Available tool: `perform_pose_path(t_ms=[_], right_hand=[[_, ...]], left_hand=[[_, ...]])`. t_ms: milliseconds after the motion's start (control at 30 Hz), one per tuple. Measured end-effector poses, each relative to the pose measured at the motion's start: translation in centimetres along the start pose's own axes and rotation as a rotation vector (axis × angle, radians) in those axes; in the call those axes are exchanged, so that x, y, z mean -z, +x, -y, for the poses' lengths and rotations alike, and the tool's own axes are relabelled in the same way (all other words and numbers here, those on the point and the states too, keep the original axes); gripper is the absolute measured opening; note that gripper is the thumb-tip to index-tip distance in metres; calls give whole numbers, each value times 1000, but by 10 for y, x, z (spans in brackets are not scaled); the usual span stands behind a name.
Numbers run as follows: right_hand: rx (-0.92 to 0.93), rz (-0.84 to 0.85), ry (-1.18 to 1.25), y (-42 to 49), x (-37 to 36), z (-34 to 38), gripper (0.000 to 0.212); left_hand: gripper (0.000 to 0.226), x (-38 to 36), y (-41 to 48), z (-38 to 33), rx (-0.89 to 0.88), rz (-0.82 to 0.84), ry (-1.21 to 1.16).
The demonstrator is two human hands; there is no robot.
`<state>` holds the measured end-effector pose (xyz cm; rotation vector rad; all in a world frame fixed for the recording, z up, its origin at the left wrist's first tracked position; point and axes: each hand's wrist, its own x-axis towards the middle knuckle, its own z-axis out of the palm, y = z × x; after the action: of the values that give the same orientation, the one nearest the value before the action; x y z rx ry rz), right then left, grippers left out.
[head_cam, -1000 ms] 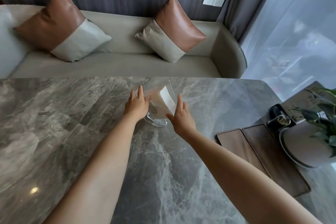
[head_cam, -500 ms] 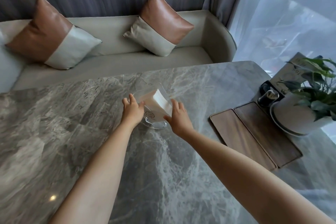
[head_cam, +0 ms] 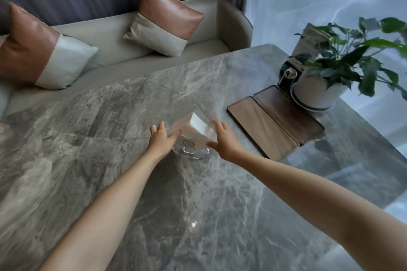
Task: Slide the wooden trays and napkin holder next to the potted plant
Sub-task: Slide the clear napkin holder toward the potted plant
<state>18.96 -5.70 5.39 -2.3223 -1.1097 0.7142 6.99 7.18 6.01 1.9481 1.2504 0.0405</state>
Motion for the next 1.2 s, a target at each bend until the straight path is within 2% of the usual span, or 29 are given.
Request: perform_pose_path(t_ms=[533, 667, 933, 1200], right_hand=[[-148, -87, 45, -108, 51, -107, 65], [-193, -154, 86, -132, 77, -145, 61], [-318, -340, 136, -173, 143, -221, 61], [-449, -507, 172, -186, 201, -290, 60]], left_hand=[[74, -90, -67, -58, -148, 113, 98], [75, -124, -77, -97, -221, 140, 118], [61, -200, -90, -192, -413, 225, 110], [65, -275, -88, -286, -536, 330, 95]])
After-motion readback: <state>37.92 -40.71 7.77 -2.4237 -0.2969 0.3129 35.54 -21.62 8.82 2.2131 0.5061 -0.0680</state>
